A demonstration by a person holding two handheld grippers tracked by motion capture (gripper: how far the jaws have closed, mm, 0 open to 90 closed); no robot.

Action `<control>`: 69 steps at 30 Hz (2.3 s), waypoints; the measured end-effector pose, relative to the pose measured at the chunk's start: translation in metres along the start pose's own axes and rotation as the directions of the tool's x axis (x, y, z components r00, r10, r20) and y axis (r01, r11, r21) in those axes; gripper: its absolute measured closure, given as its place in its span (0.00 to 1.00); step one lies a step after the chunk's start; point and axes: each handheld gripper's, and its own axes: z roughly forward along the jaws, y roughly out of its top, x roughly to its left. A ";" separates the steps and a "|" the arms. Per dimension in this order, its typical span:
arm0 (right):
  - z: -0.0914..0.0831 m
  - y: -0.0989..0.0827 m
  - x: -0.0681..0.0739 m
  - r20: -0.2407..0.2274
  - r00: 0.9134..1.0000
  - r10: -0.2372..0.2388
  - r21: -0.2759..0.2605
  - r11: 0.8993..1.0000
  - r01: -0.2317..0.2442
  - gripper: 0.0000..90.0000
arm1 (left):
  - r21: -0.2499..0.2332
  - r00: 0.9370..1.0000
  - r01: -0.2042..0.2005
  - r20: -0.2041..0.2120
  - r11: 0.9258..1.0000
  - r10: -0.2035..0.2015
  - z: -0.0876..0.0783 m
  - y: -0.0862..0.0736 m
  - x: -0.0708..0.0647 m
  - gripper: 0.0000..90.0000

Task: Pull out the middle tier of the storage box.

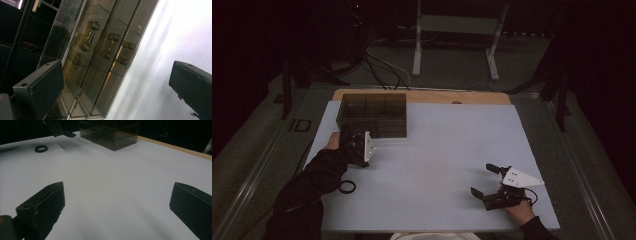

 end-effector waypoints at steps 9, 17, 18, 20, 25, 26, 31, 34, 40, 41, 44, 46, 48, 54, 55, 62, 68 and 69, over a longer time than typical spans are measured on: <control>0.000 0.000 0.000 -0.004 1.000 0.002 0.000 1.000 -0.002 0.00 | 0.086 0.985 -0.139 -0.089 0.987 0.146 0.009 0.006 -0.013 0.09; 0.000 0.000 0.000 -0.008 1.000 0.007 0.002 1.000 -0.007 0.00 | 0.135 0.946 -0.263 -0.156 0.955 0.282 0.018 0.006 -0.025 0.22; 0.000 0.000 0.000 -0.008 1.000 0.008 0.000 1.000 -0.008 0.00 | 0.139 0.941 -0.274 -0.163 0.952 0.295 0.019 0.006 -0.027 0.26; 0.000 0.000 -0.001 -0.010 1.000 0.011 -0.001 1.000 -0.011 0.00 | 0.153 0.929 -0.303 -0.170 0.941 0.327 0.021 0.006 -0.030 0.30; 0.000 0.000 -0.001 -0.010 1.000 0.012 0.000 1.000 -0.012 0.00 | 0.152 0.925 -0.309 -0.179 0.939 0.334 0.025 0.004 -0.033 0.42; 0.000 0.000 -0.001 -0.010 1.000 0.012 0.000 1.000 -0.012 0.00 | 0.151 0.925 -0.310 -0.182 0.939 0.334 0.026 0.004 -0.034 0.45; 0.000 0.000 -0.001 -0.012 1.000 0.014 0.001 1.000 -0.014 0.00 | 0.162 0.907 -0.342 -0.203 0.926 0.370 0.030 0.005 -0.036 0.59; 0.000 0.000 -0.001 -0.013 1.000 0.014 0.000 1.000 -0.014 0.00 | 0.173 0.902 -0.345 -0.212 0.923 0.377 0.033 0.004 -0.035 0.66; 0.000 0.000 -0.001 -0.012 1.000 0.015 0.001 1.000 -0.015 0.00 | 0.206 0.883 -0.361 -0.237 0.909 0.405 0.041 0.003 -0.036 0.74; 0.000 0.000 -0.001 -0.012 1.000 0.016 0.001 1.000 -0.016 0.00 | 0.209 0.881 -0.363 -0.240 0.908 0.407 0.042 0.003 -0.036 0.75; 0.000 0.000 -0.001 -0.012 1.000 0.015 0.001 1.000 -0.015 0.00 | 0.213 0.878 -0.365 -0.245 0.906 0.411 0.044 0.004 -0.036 0.77; 0.000 0.000 -0.001 -0.012 1.000 0.015 0.001 1.000 -0.015 0.00 | 0.212 0.875 -0.367 -0.252 0.906 0.413 0.044 0.004 -0.036 0.79; 0.000 0.000 -0.001 -0.012 1.000 0.016 0.001 1.000 -0.016 0.00 | 0.213 0.870 -0.369 -0.264 0.905 0.417 0.045 0.004 -0.037 0.80; 0.000 0.000 -0.001 -0.014 1.000 0.015 0.004 1.000 -0.015 0.00 | 0.219 0.870 -0.359 -0.273 0.907 0.410 0.045 0.008 -0.036 0.89; 0.000 0.000 -0.001 -0.013 1.000 0.015 0.004 1.000 -0.015 0.00 | 0.229 0.871 -0.357 -0.269 0.906 0.411 0.044 0.009 -0.036 0.90; 0.000 0.000 -0.001 -0.016 1.000 0.016 0.006 1.000 -0.016 0.00 | 0.236 0.868 -0.357 -0.273 0.904 0.415 0.045 0.010 -0.037 0.91; 0.000 0.000 -0.001 -0.014 1.000 0.015 0.007 1.000 -0.015 0.00 | 0.239 0.869 -0.347 -0.280 0.907 0.407 0.043 0.011 -0.037 0.92; 0.000 0.000 -0.001 -0.014 1.000 0.015 0.008 1.000 -0.015 0.00 | 0.234 0.871 -0.344 -0.284 0.909 0.402 0.042 0.011 -0.037 0.92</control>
